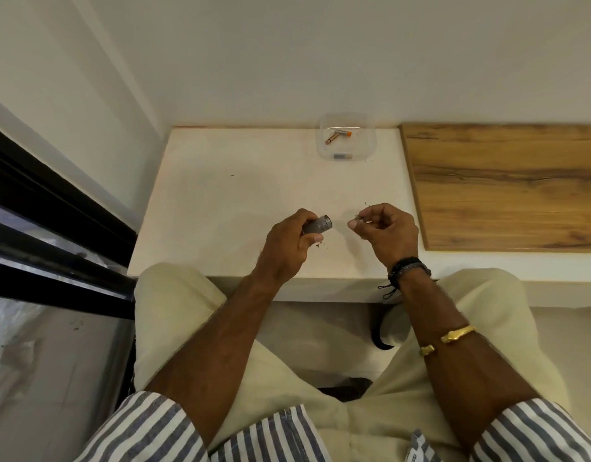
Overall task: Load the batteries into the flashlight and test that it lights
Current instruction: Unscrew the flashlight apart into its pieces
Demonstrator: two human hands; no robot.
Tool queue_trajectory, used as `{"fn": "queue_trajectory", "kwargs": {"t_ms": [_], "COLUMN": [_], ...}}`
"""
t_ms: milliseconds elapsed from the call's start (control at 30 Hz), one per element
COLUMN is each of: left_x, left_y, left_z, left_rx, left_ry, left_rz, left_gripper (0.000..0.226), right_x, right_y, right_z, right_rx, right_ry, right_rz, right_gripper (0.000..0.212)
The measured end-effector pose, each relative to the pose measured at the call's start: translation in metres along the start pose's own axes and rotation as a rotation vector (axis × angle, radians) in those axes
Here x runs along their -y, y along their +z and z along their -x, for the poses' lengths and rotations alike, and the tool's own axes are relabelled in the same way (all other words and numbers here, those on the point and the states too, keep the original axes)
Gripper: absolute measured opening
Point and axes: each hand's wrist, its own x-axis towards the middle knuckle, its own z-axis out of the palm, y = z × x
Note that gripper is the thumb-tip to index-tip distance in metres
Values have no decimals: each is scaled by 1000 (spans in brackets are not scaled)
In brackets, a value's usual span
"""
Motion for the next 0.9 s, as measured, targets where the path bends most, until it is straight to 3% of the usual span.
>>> {"fn": "queue_trajectory", "kwargs": {"t_ms": [333,533,667,733,833,900], "left_x": [0,1,-2,-6,-15,-20], "left_y": [3,5,3,0,-4,-7], "left_z": [3,3,0,-5,-14,-17], "left_rx": [-17,12,21,8,46,57], "left_ry": [-16,-7,64,149,262,329], "left_rz": [92,69,-116,-305,-555,-641], "left_gripper": [20,21,22,24,37,38], "right_x": [-30,-35,-20,-9,10,15], "right_y": [9,12,16,21,25,25], "right_z": [-7,-8,0,4,13,16], "right_rx": [-244,-225,-293,-163,218,369], "right_ry": [20,49,-56,6,322,460], "right_rz": [328,376,304,62,-370,-578], "right_gripper": [16,18,19,12,22,26]}}
